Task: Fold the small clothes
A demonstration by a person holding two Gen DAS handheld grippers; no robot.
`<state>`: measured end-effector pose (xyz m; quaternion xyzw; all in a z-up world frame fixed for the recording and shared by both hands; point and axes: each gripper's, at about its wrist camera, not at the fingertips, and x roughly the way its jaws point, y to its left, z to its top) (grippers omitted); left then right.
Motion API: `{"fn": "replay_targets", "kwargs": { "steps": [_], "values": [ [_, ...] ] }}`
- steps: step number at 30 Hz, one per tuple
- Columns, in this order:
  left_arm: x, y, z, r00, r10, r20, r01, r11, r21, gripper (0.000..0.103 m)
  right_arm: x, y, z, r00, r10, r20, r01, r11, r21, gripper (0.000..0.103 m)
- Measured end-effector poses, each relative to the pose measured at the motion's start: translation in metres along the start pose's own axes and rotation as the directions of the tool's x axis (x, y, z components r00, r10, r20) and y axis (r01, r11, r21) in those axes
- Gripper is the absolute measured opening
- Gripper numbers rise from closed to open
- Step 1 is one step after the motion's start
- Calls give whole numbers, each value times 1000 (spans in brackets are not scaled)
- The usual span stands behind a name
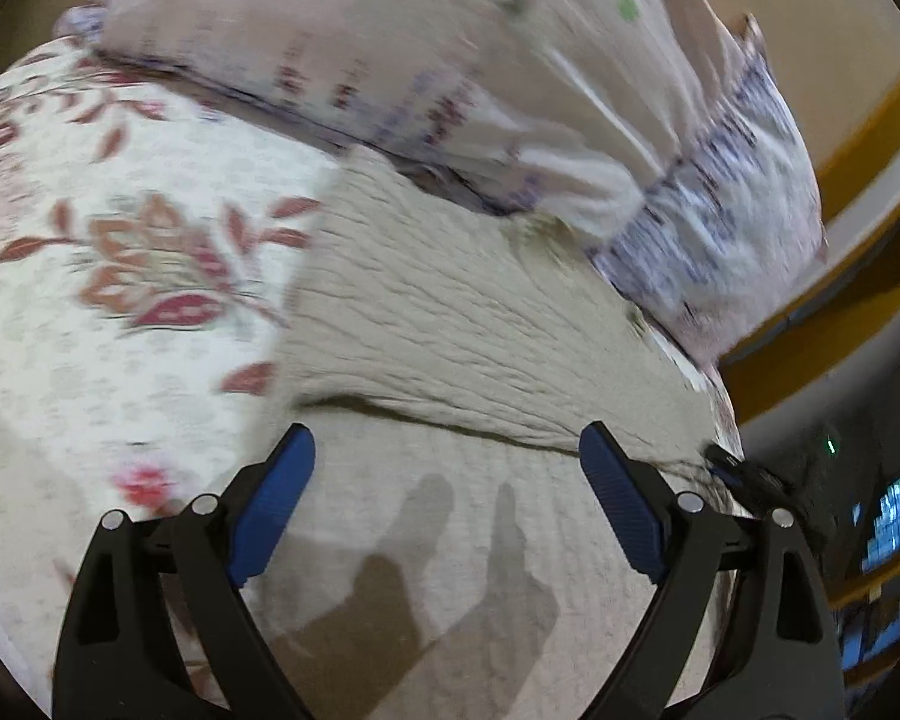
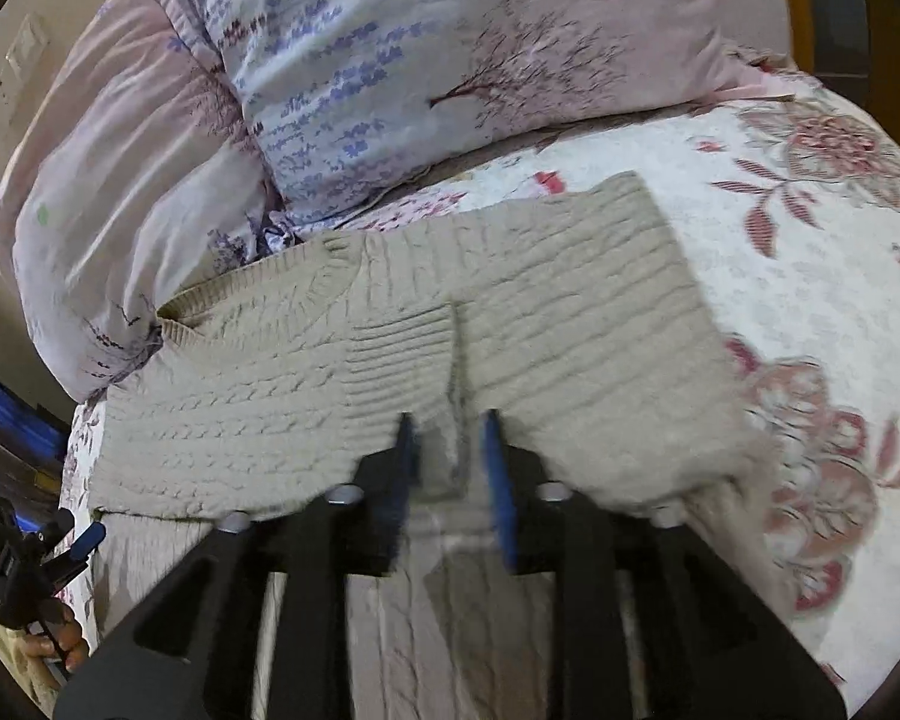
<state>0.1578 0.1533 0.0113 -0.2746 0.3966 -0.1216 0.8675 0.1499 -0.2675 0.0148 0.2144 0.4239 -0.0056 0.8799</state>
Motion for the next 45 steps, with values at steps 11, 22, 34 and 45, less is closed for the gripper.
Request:
{"fn": "replay_targets", "kwargs": {
  "steps": [11,22,34,45],
  "values": [
    [-39,29,-25,995,-101,-9,100,989,-113,90,-77,-64,-40,998,37,47,-41,996,85,63],
    [-84,31,-91,980,-196,-21,193,977,-92,74,-99,-92,-102,985,163,-53,-154,979,137,54],
    [-97,12,-151,948,-292,-123,283,955,-83,51,-113,-76,-162,913,363,-186,-345,931,123,34],
    [-104,-4,-160,942,-168,-290,187,982,39,45,-120,-58,-177,904,316,-290,-321,947,31,33]
  ]
}}
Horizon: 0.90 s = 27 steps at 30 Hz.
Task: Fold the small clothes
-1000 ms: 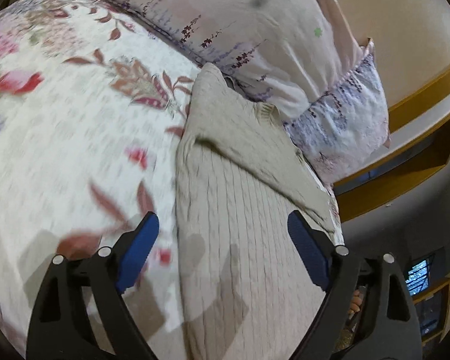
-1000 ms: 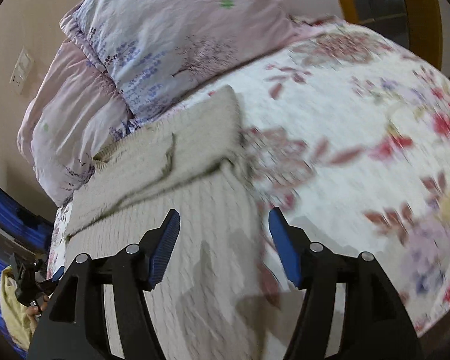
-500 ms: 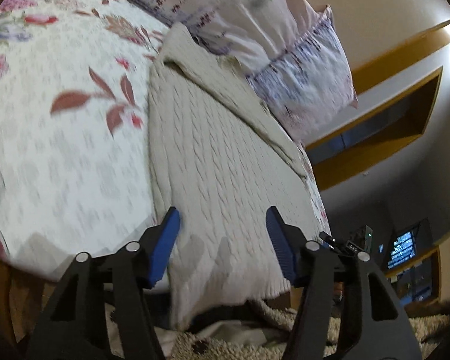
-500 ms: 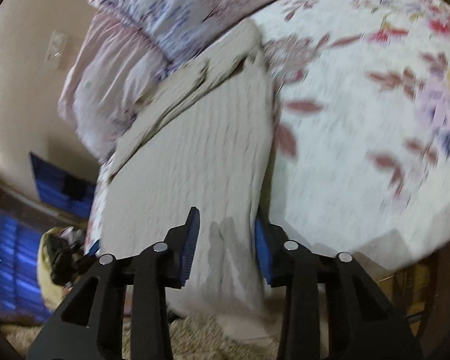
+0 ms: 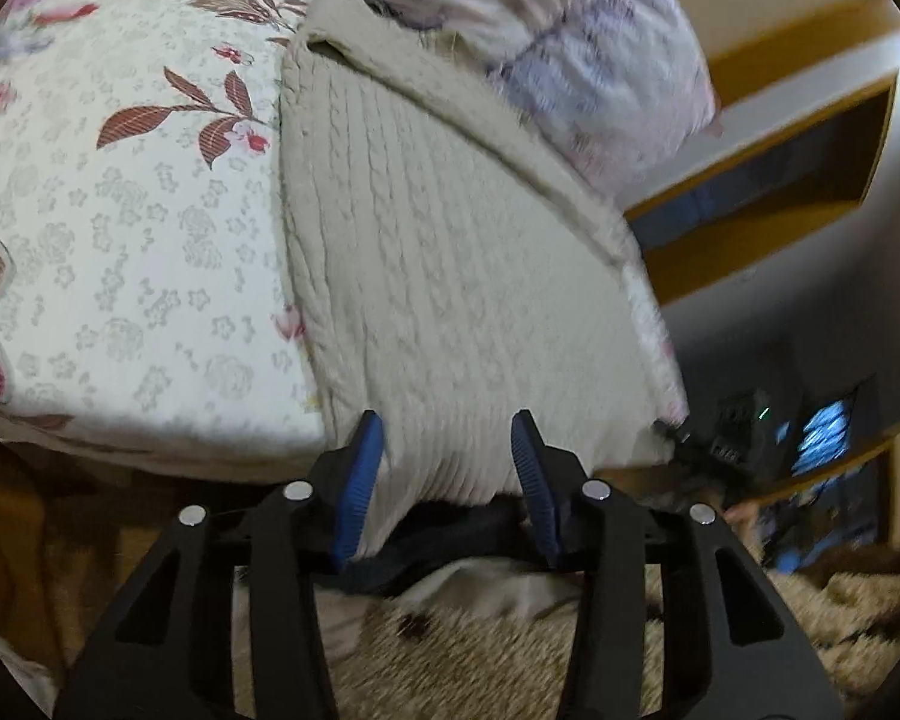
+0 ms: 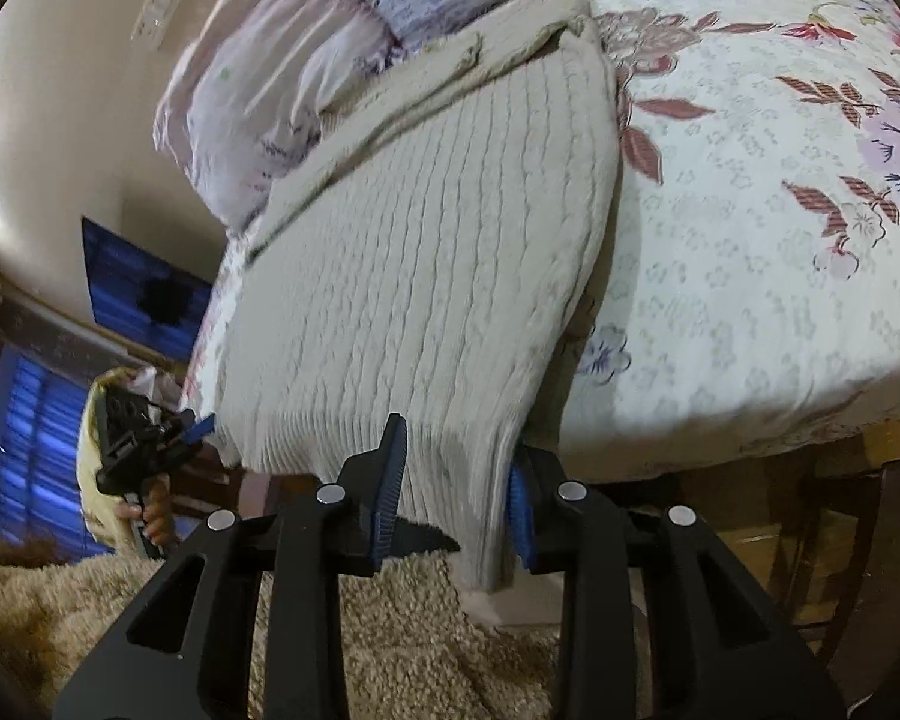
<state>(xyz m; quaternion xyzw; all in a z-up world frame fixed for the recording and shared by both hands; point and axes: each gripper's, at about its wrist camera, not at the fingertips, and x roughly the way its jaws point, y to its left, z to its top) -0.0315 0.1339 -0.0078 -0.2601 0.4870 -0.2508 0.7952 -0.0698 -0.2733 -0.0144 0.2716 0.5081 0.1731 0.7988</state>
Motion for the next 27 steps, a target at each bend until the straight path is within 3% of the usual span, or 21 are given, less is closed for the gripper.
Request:
{"fn": "replay_targets", "kwargs": {
  "steps": [2,5,7,10,12,14,15,17,22,27],
  "values": [
    [-2,-1,0,999,28,-33,-28,1000,12,50,2,0,-1,1000,-10,-17,10,1000,-3,33],
    [-3,7,-4,996,66,-55,-66,998,2,69,6,-5,-1,1000,-8,-27,8,1000,10,33],
    [5,19,-6,994,70,-83,-73,997,-40,69,10,-10,-2,999,3,-42,-2,1000,32,34],
    [14,36,-7,995,5,-99,-16,994,-108,68,10,-16,-4,998,43,-51,-40,998,48,35],
    [16,42,-10,991,-74,-109,57,987,-150,44,8,-17,-5,996,71,-49,-69,997,46,33],
    [17,42,-11,985,-123,-120,103,981,-164,26,6,-13,-6,995,92,-46,-91,995,29,19],
    [16,39,-11,983,-134,-126,114,981,-155,19,5,-10,-5,994,102,-45,-101,995,21,12],
    [15,34,-12,980,-145,-134,127,983,-135,12,2,-5,-4,994,104,-38,-104,995,-1,10],
    [6,26,-7,982,-171,-84,161,981,-108,7,-6,11,6,997,72,13,-71,996,-50,9],
    [-16,18,10,985,-169,44,172,983,-64,6,-27,30,20,989,39,142,-20,991,-135,9]
  ]
}}
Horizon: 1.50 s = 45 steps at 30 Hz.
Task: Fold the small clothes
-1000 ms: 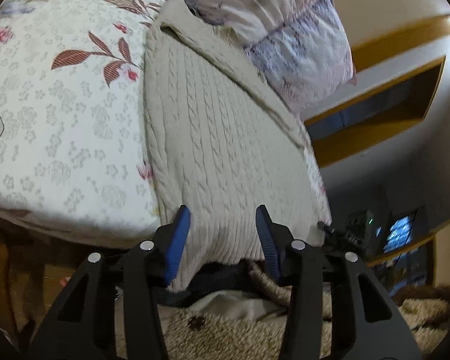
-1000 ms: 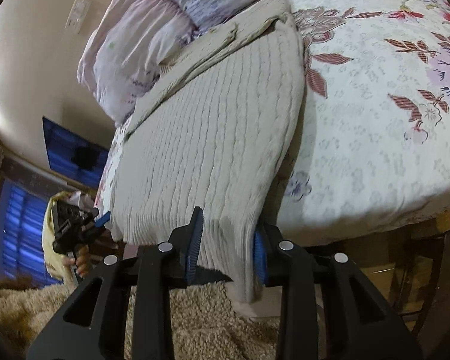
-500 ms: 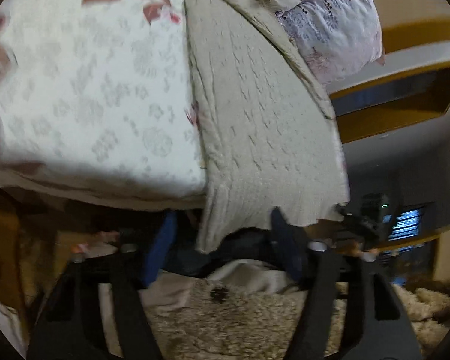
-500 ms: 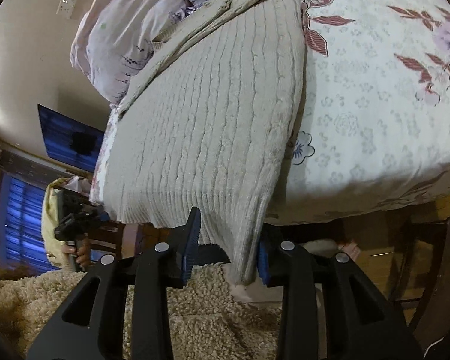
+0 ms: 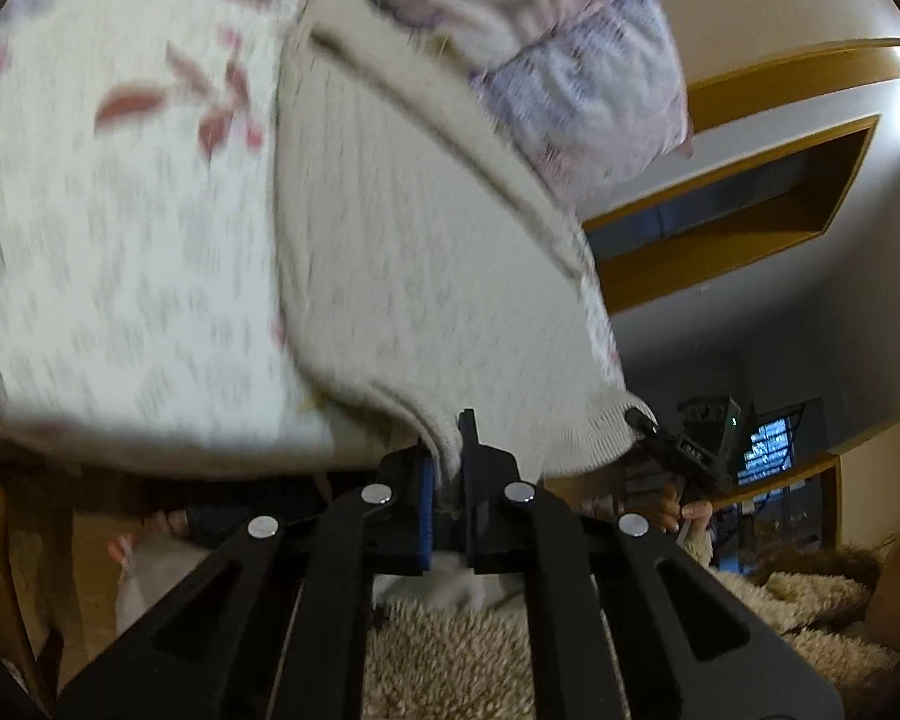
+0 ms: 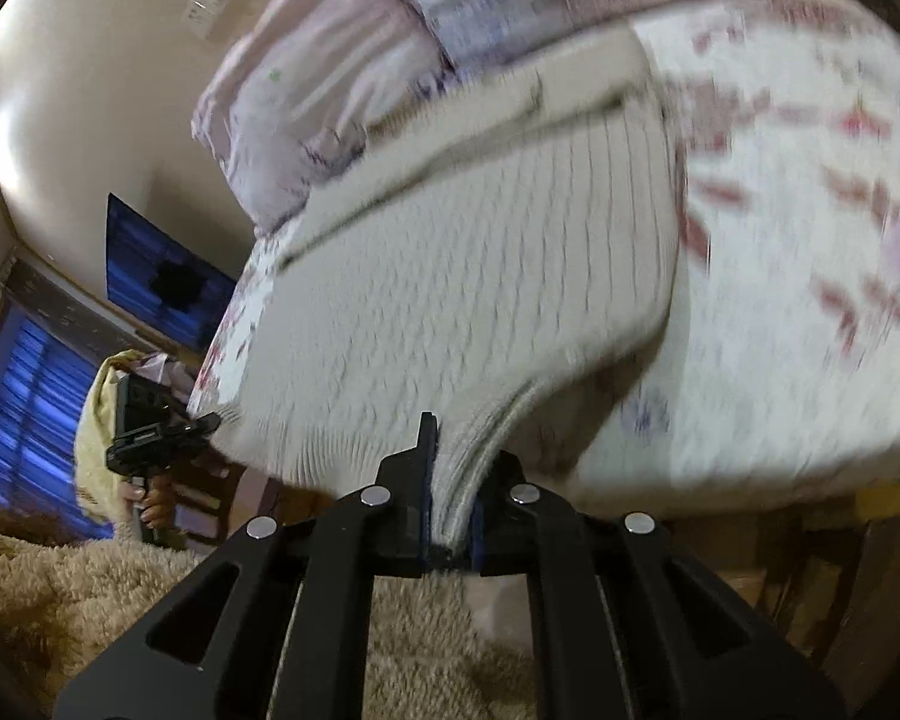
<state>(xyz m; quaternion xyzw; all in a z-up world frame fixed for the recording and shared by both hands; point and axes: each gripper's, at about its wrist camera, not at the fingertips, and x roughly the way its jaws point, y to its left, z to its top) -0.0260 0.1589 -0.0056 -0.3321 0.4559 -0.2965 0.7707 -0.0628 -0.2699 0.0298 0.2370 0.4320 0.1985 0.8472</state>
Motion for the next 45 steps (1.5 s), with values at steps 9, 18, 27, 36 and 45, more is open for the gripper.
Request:
{"fn": "replay_targets", "kwargs": {
  "steps": [9,18,27,36,45],
  "values": [
    [-21,-22,60,961,106,255,-126,990,62,6,-6,43,50,924,-212,318,292,929,-227,8],
    [-6,-52,146,897,194,397,-261,958,121,6,24,48,119,842,-263,471,402,888,-224,8],
    [31,-67,235,868,236,438,-328,933,148,6,54,22,183,817,-264,512,366,925,-106,8],
    [115,-5,288,884,359,300,-392,918,56,6,130,-53,214,869,-393,300,376,919,117,8],
    [126,17,297,924,279,260,-283,959,-22,27,146,-78,232,916,-335,219,280,928,245,38]
  ]
}}
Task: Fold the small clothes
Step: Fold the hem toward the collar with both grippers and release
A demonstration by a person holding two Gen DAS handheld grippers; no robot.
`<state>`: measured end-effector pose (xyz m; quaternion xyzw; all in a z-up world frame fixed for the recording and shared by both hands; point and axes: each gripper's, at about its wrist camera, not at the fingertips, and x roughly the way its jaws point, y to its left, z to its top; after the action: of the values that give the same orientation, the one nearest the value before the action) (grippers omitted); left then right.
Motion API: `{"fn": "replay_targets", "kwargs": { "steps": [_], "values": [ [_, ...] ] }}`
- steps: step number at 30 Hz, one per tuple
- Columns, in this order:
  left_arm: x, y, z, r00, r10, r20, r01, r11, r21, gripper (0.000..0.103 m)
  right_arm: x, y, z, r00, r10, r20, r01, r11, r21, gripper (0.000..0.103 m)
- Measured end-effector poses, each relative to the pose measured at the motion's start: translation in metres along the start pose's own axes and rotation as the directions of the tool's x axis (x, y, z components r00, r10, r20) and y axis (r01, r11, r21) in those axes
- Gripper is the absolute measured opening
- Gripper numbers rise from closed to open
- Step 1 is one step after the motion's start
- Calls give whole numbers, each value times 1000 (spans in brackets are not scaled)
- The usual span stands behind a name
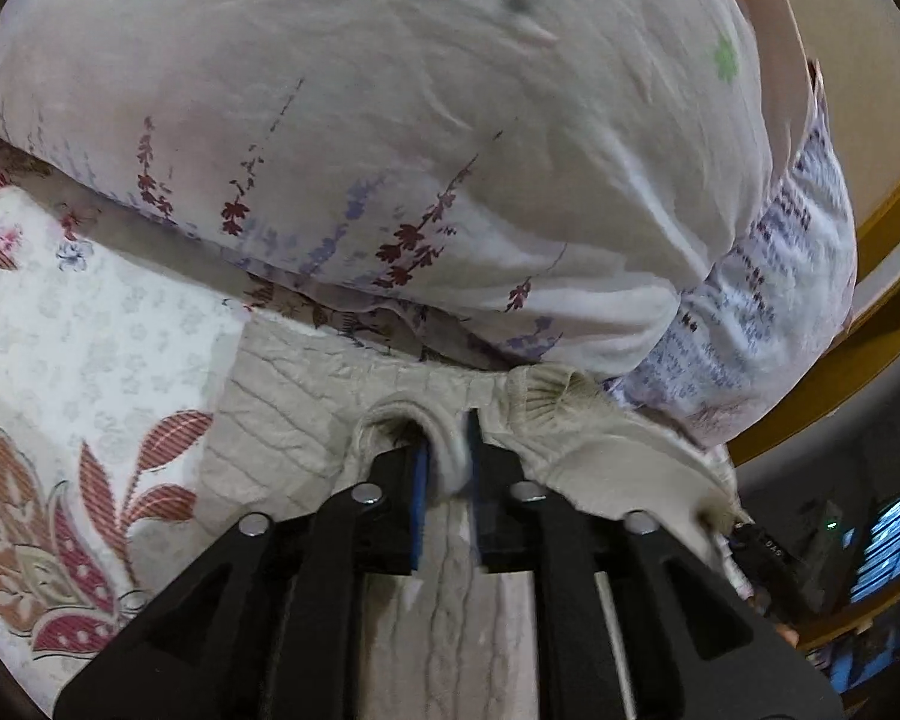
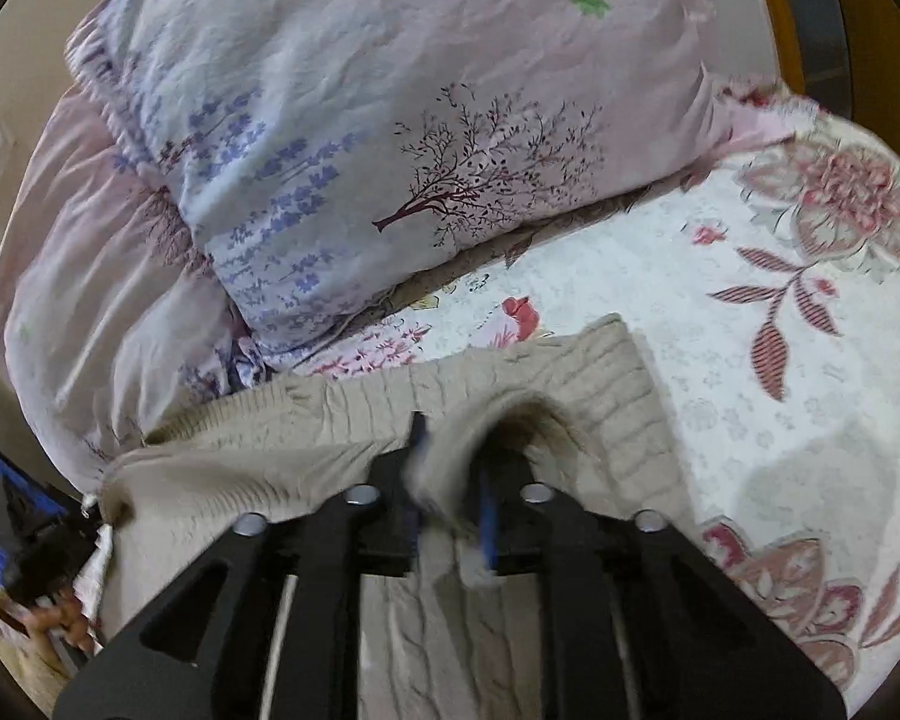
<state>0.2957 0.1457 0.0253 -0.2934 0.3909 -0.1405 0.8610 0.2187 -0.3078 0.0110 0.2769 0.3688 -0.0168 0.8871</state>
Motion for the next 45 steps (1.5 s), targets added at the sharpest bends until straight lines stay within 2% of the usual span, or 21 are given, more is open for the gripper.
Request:
{"fn": "replay_targets", "kwargs": {
  "steps": [1,2,3,5,7,8,9,10,13,16,22,23,25,27,30,37,42,45],
  "values": [
    [0,0,1,1000,-24,-1,24,1000,-20,36,-2,0,3,1000,22,5,-22,999,23,50],
    [-3,1,2,999,-40,6,40,998,-39,53,-6,1,5,999,28,22,-28,999,29,55],
    [-9,0,2,998,-50,31,52,997,-49,59,-13,2,5,999,18,49,-19,1000,25,64],
    [-20,-4,1,997,-54,55,56,998,-28,60,-31,4,5,995,6,104,-5,1000,-11,65],
    [-33,-8,-2,997,-31,76,29,999,18,60,-44,0,4,993,1,120,2,1000,-23,64],
    [-37,-11,-5,996,-19,82,16,999,42,60,-48,-3,3,992,-5,123,9,1000,-27,61],
    [-43,-12,-8,996,0,84,-6,997,71,59,-52,-7,3,993,-11,121,15,999,-32,51],
    [-46,-14,-11,996,21,83,-28,996,82,59,-56,-11,1,994,-26,110,31,999,-40,43],
    [-53,-16,-24,995,70,68,-79,988,135,52,-62,-24,-6,995,-58,80,62,997,-54,34],
    [-54,-14,-38,992,118,41,-123,978,167,48,-64,-35,-17,995,-83,48,86,994,-67,33],
    [-53,-5,-59,989,148,-6,-144,974,175,39,-61,-37,-37,994,-108,2,107,987,-123,33],
    [-53,-4,-61,988,152,-9,-148,973,177,36,-59,-35,-40,993,-114,-4,112,984,-139,31],
    [-51,-4,-63,988,155,-12,-150,972,180,30,-58,-32,-45,990,-138,-5,135,975,-175,19],
    [-51,-4,-65,988,149,-26,-142,972,185,15,-62,-28,-48,990,-141,5,139,970,-201,13],
    [-49,-3,-66,987,154,-42,-143,972,188,7,-71,-27,-50,992,-128,20,130,972,-193,9],
    [-53,3,-67,987,156,-38,-147,974,171,5,-88,-24,-58,992,-127,29,130,978,-166,9],
    [-51,6,-68,988,149,-45,-140,977,158,5,-75,-32,-58,984,-177,19,178,973,-150,9],
    [-51,8,-68,989,144,-41,-137,979,149,8,-69,-26,-52,978,-204,41,208,961,-180,9]
  ]
}}
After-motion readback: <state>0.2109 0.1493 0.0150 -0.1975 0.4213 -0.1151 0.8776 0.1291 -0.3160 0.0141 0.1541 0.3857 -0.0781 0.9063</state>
